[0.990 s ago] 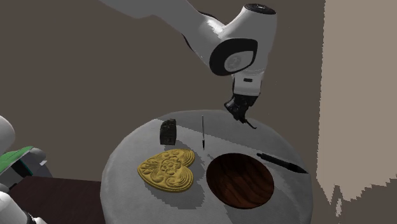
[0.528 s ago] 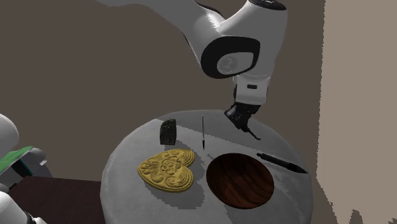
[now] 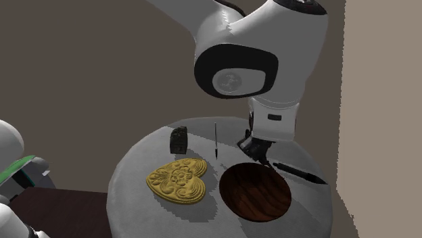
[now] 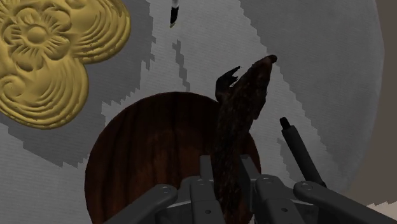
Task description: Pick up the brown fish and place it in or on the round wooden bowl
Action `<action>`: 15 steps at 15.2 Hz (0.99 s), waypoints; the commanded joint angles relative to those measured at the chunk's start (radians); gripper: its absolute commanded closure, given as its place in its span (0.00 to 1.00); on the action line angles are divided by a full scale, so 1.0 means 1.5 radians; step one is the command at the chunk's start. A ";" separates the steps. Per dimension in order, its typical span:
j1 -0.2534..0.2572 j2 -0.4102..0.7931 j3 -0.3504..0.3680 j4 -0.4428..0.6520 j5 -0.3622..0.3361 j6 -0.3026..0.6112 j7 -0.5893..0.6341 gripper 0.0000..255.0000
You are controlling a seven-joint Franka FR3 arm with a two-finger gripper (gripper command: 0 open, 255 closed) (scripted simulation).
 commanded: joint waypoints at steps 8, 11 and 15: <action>-0.016 0.020 -0.014 -0.039 0.011 0.047 -0.054 1.00; -0.014 0.040 -0.014 -0.047 0.008 0.073 -0.057 1.00; -0.011 0.061 -0.014 -0.054 0.005 0.100 -0.061 1.00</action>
